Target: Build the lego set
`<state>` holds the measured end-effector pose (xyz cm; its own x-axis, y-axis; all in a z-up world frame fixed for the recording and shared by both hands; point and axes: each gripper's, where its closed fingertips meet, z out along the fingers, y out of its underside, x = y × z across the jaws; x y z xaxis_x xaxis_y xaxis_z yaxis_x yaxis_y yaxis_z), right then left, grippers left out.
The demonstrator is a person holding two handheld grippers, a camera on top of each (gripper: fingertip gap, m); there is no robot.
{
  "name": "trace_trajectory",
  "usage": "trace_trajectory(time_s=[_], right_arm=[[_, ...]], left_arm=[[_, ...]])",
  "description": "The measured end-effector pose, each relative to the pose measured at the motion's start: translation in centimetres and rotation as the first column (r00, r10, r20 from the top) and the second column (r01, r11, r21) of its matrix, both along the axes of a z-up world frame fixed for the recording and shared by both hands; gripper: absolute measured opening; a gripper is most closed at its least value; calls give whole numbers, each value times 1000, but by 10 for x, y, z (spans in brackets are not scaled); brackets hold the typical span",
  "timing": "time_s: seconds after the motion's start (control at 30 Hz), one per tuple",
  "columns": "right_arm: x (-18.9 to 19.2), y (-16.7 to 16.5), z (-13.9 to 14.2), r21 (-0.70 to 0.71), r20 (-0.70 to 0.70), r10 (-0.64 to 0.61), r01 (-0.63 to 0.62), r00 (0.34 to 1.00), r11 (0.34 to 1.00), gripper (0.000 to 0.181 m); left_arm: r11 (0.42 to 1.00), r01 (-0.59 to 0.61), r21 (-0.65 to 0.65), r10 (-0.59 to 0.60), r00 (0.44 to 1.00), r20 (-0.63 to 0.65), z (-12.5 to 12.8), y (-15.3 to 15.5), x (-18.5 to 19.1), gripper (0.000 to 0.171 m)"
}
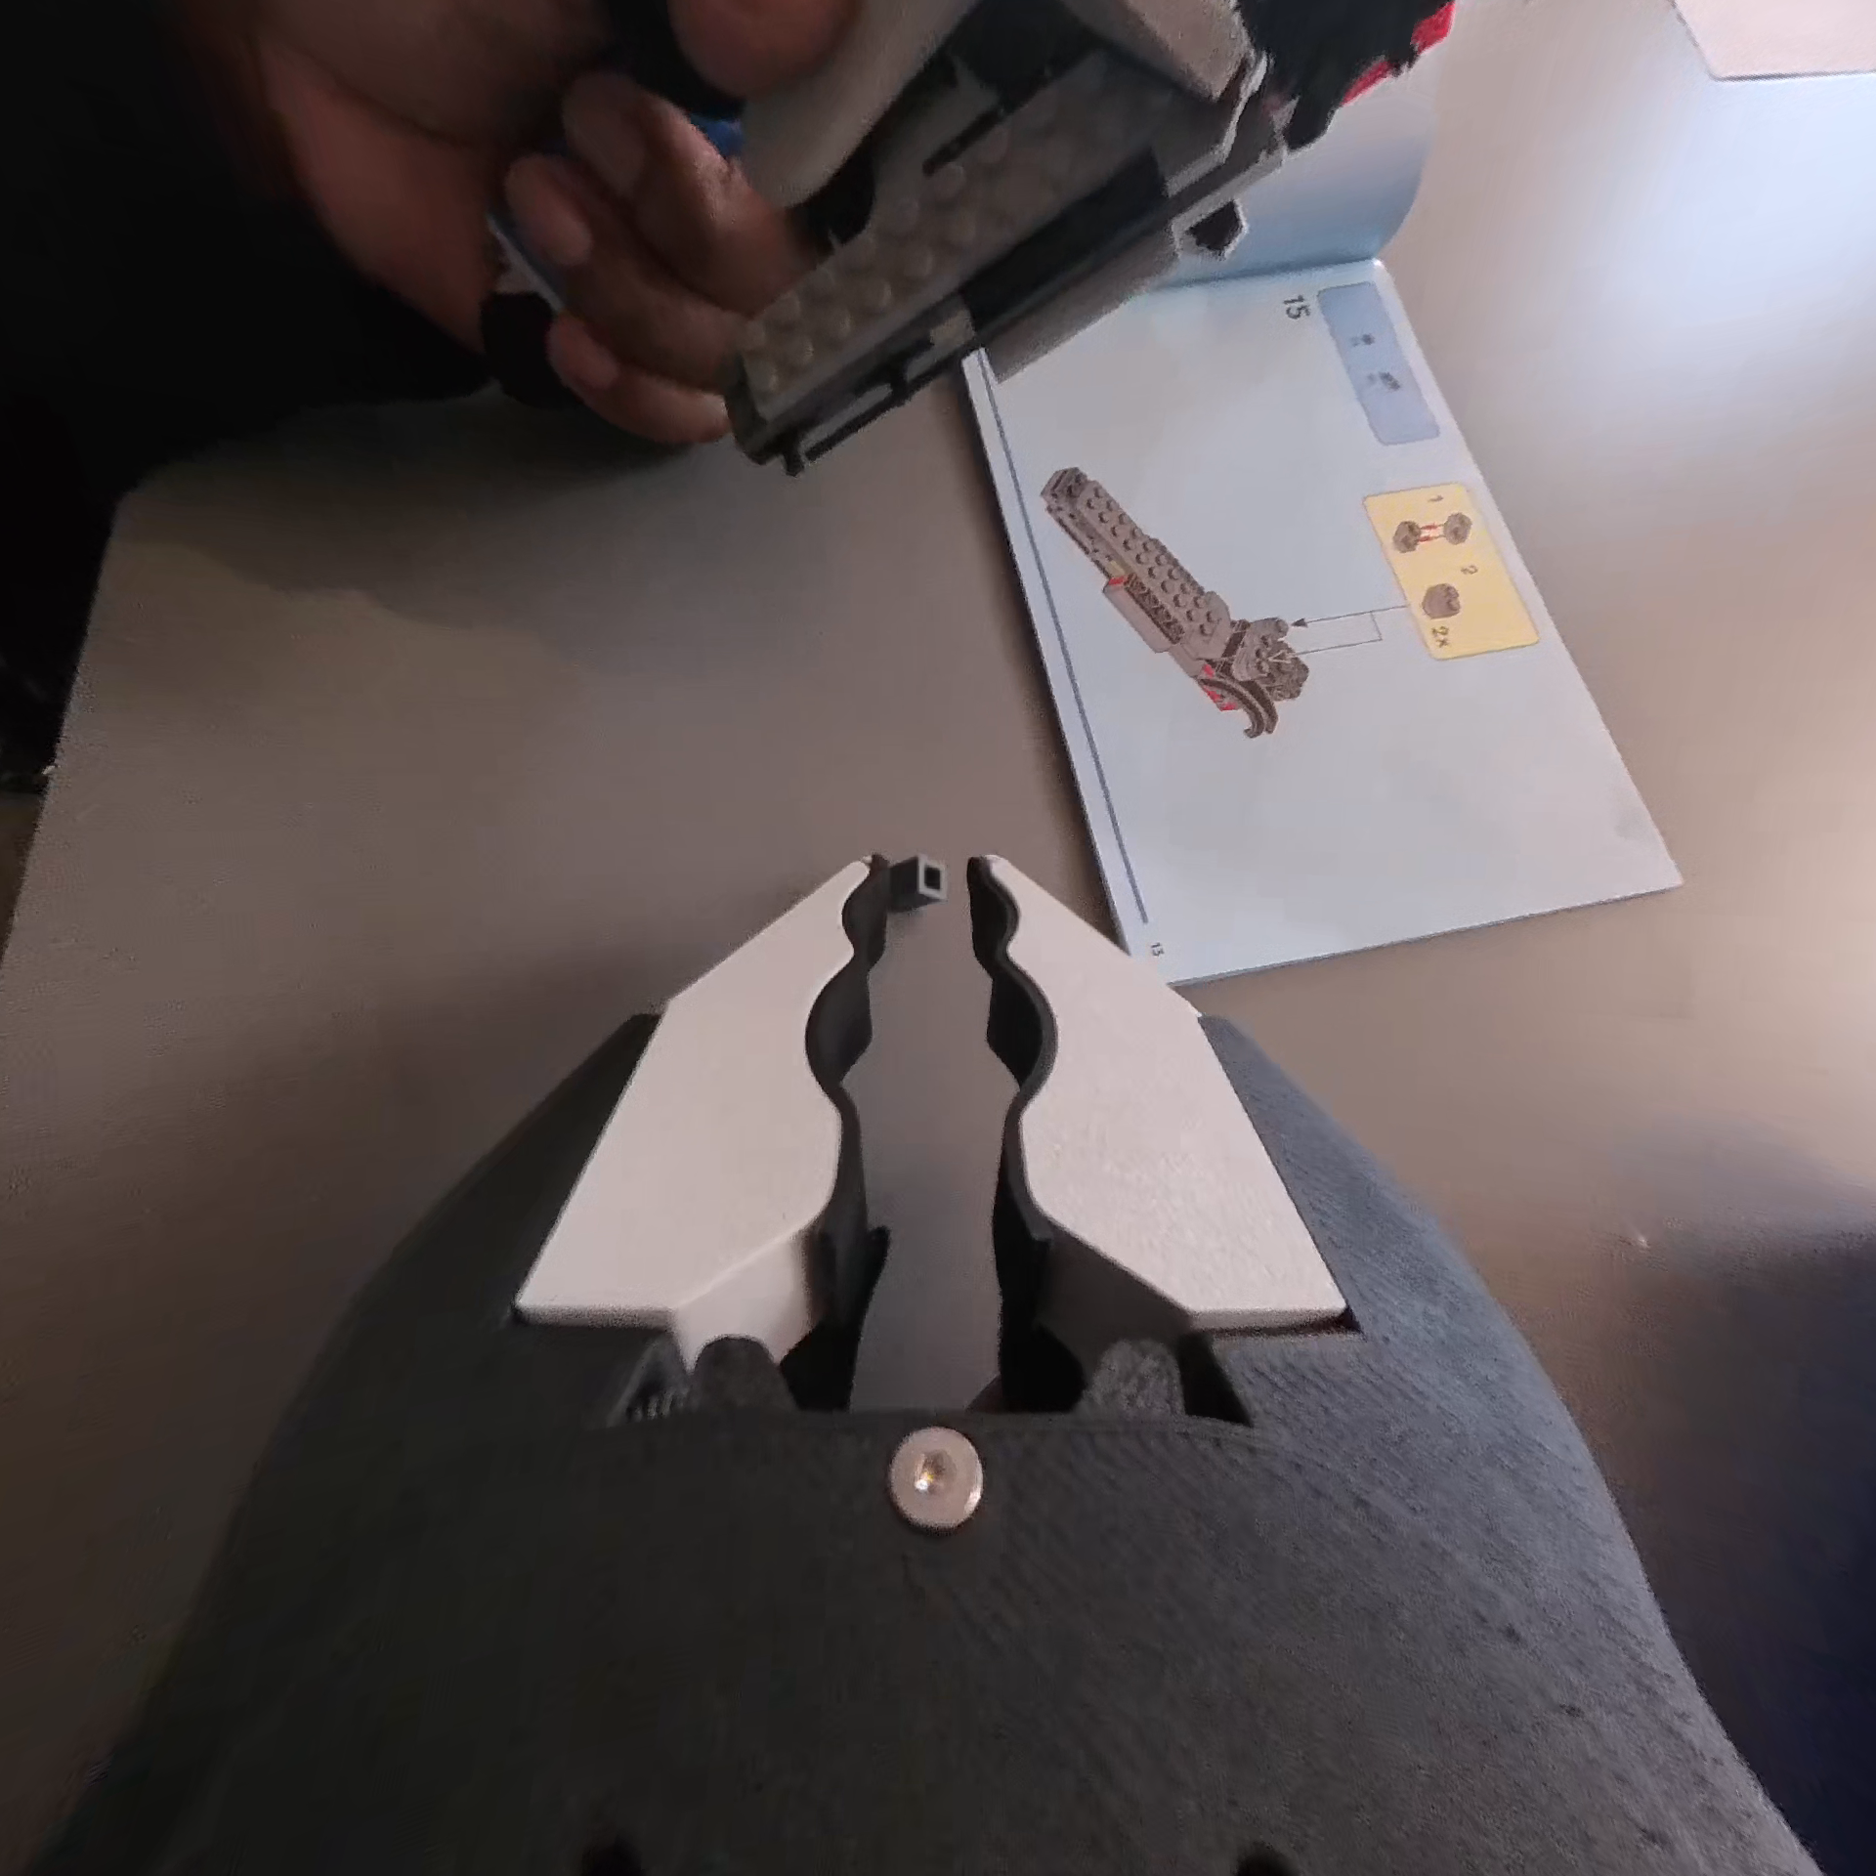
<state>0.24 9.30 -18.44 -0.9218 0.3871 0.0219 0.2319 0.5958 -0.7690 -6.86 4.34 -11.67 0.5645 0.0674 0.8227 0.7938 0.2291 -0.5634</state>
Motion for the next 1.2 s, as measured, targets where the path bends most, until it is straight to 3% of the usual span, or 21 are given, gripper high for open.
trace_trajectory(time_s=[0.33,0.43,0.67,0.83,1.2], right_arm=[[1,0,-14,69,-1,7,-7,1000,998,23],[0,-2,-17,82,-14,11,-10,1000,997,16],[-6,-11,17,-69,-96,-9,2,995,998,19],[-14,-5,17,-67,-114,-49,42,992,997,22],[19,-24,-7,14,-53,142,-141,988,990,20]], left_arm=[[1000,4,-4,-4,1000,-2,-1,1,1,18],[1000,4,-3,-4,1000,-1,0,0,1,18],[1000,6,-3,-6,1000,-3,0,1,1,18],[1000,7,-4,-7,1000,-4,0,1,2,18],[1000,7,0,-7,1000,0,0,0,1,18]])
